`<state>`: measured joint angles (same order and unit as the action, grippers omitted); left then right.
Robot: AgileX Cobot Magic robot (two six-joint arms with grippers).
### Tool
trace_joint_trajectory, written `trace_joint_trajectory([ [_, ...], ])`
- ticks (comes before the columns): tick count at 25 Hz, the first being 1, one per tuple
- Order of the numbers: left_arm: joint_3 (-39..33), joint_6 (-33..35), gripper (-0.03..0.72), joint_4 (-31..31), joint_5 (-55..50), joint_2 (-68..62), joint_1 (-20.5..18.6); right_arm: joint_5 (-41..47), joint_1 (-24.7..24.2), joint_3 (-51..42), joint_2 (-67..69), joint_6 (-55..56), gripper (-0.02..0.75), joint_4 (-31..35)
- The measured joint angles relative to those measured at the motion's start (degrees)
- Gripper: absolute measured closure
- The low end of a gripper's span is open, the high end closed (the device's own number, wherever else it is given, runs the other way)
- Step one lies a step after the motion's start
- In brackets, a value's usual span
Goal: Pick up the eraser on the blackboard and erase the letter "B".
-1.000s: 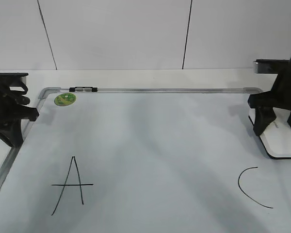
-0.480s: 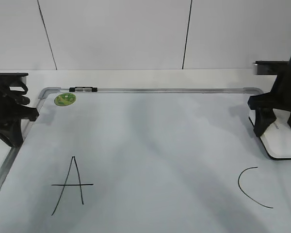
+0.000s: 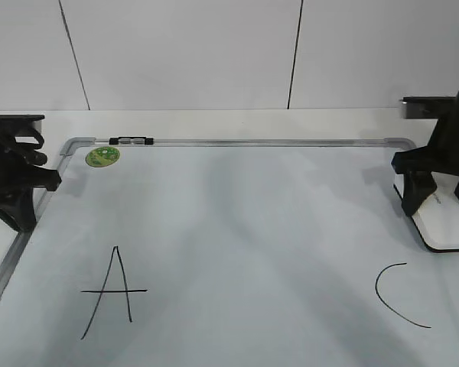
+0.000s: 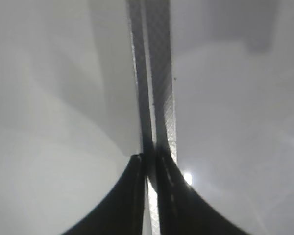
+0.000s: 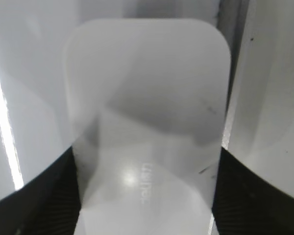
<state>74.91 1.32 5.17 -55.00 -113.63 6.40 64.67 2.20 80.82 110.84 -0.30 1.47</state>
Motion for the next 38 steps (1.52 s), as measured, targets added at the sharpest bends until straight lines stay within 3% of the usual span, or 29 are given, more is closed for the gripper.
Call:
trace_joint_trajectory([
  [10, 0.0, 0.0, 0.663, 0.0, -0.1, 0.0, 0.0, -0.1, 0.0, 0.0, 0.0, 0.0, 0.079, 0.0],
  [16, 0.0, 0.0, 0.663, 0.0, -0.1, 0.0, 0.0, 1.3, 0.0, 0.7, 0.0, 0.0, 0.080, 0.0],
  [25, 0.0, 0.0, 0.663, 0.0, -0.2, 0.0, 0.0, 4.7, 0.0, 9.4, 0.0, 0.0, 0.130, -0.1],
  [34, 0.0, 0.0, 0.662, 0.0, -0.5, 0.0, 0.0, 5.2, 0.0, 9.8, -4.2, 0.3, 0.148, 2.0],
  [38, 0.0, 0.5, 0.626, 0.0, -0.7, 0.0, 0.0, 5.3, 0.0, 9.8, -7.3, 0.3, 0.148, 2.1],
])
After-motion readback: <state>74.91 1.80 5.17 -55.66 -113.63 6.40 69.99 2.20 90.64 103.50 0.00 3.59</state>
